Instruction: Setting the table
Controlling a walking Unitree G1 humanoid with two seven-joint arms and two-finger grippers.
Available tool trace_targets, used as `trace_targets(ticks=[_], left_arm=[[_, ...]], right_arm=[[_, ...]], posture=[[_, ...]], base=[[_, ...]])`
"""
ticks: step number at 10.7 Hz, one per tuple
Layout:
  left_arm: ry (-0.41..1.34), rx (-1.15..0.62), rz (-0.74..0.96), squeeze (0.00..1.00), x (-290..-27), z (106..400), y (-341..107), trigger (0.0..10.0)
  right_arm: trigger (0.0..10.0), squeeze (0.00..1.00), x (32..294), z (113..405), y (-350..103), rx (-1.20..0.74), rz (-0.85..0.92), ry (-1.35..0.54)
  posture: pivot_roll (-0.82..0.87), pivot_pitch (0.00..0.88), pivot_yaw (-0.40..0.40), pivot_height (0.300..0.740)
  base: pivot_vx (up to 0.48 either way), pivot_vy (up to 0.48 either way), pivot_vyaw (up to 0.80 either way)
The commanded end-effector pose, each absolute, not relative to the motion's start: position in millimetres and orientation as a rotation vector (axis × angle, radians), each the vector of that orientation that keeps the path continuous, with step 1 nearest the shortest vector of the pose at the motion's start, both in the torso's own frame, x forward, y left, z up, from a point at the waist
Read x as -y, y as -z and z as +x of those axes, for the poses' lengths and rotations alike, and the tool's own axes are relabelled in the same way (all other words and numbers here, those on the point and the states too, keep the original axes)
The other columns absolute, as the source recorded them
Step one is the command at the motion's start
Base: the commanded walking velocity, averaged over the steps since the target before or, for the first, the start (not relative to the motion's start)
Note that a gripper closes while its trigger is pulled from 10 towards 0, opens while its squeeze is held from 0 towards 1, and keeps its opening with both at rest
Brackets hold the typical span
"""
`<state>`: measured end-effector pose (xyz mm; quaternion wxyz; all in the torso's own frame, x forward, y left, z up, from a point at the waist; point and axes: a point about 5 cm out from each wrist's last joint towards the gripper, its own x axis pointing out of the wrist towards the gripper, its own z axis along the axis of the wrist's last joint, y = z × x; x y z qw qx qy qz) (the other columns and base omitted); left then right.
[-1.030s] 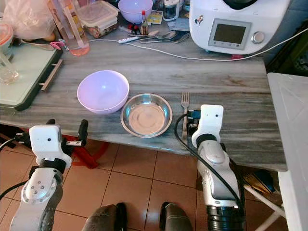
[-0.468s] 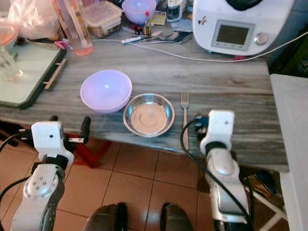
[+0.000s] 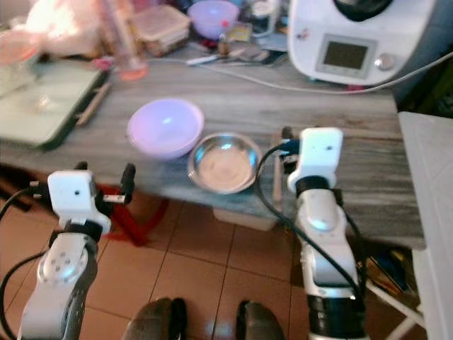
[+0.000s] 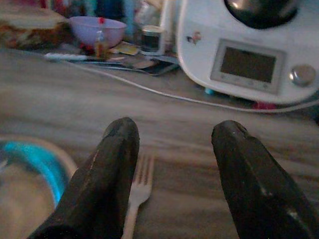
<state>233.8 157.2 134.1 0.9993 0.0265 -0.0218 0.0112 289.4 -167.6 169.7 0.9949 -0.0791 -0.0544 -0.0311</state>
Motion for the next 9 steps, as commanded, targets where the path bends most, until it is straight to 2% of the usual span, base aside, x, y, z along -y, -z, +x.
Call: trace_targets(ticks=[1,2,4,5,6,7,9], left_arm=[[-0.041,0.024,0.051,0.0,-158.9,230.6,-128.3,10.0],[-0.034,0.018,0.047,0.0,-156.7,230.1,-125.9,10.0],[-0.023,-0.006,0.029,0.0,-152.0,230.7,-118.0,10.0],[-0.014,-0.018,0.018,0.0,-148.3,231.0,-113.1,10.0],[-0.009,-0.014,0.016,0.0,-147.1,234.0,-113.5,10.0],[-0.009,-0.001,0.021,0.0,-148.6,237.6,-115.9,10.0],[-0.015,0.011,0.025,0.0,-153.1,240.9,-119.2,10.0]], right_arm=[[10.0,0.0,170.0,290.2,-165.8,0.106,-0.185,0.088],[10.0,0.0,173.1,295.7,-160.4,0.076,-0.21,0.143],[10.0,0.0,168.6,298.8,-156.6,0.1,-0.171,0.065],[10.0,0.0,170.6,298.3,-150.8,0.096,-0.173,0.087],[10.0,0.0,173.5,295.8,-141.3,0.044,-0.087,0.088],[10.0,1.0,175.2,294.2,-141.0,0.054,-0.035,0.079],[10.0,1.0,175.1,297.4,-146.3,0.086,-0.056,0.07]], posture=[[0.07,0.065,0.025,0.74],[0.07,0.059,0.028,0.74],[0.06,0.038,0.04,0.74],[0.06,0.022,0.042,0.74],[0.05,0.024,0.042,0.74],[0.05,0.031,0.041,0.74],[0.06,0.041,0.041,0.74]], base=[[-0.296,0.0,0.0],[0.0,0.0,0.0],[-0.294,0.0,0.0],[-0.296,0.0,0.0],[-0.304,0.0,0.0],[-0.296,0.0,0.0],[-0.302,0.0,0.0]])
